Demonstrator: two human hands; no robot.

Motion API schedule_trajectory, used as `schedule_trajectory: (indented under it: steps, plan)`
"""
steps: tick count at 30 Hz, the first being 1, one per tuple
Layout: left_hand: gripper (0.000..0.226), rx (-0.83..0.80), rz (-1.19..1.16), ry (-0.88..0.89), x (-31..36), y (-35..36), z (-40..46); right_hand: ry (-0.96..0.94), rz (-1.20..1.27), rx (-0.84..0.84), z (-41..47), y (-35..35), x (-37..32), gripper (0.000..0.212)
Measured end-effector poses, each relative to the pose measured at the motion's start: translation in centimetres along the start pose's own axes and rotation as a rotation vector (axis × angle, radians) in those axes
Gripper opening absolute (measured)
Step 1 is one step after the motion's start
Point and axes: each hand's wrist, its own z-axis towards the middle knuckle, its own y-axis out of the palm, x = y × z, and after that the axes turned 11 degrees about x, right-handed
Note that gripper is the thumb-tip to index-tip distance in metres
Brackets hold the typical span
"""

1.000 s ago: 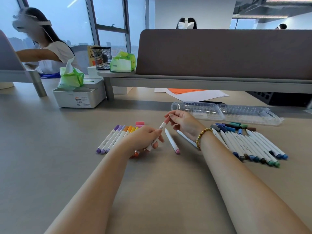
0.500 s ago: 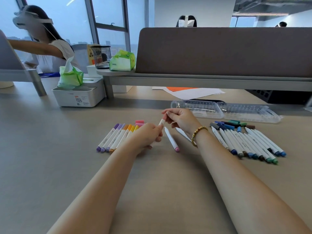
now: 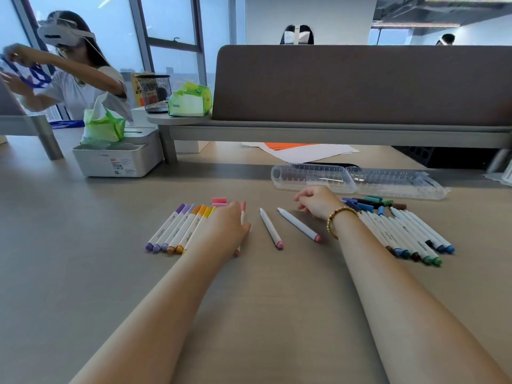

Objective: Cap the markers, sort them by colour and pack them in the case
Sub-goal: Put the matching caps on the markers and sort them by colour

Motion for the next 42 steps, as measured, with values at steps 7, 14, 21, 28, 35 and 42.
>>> schedule_trajectory:
  steps: [7,14,21,28,35,42]
  plan:
    - [0.030,-0.038,0.137,0.028,-0.7,-0.2,0.5,-0.041,-0.387,-0.135,0.2,0.3,-0.7,0.032]
    - [0.044,0.004,-0.019,-0.005,-2.5,-0.1,1.0,-0.108,-0.672,-0.264,-1.1,0.7,-2.5,0.035]
    - [0.028,0.055,-0.350,-0.133,-3.4,-0.6,1.5,-0.048,-0.212,-0.162,-0.6,-0.1,-3.5,0.033]
    - [0.027,-0.097,-0.886,-0.151,-1.7,-1.5,0.9,0.014,0.335,-0.274,-1.6,1.3,-5.3,0.031]
    - [0.022,-0.140,-0.899,-0.162,-2.0,-1.7,0.9,-0.040,0.290,-0.220,-1.8,4.7,-5.9,0.029]
    - [0.018,0.053,-0.921,-0.367,-6.3,-2.0,2.5,-0.211,0.031,-0.011,0.7,7.9,-6.7,0.019]
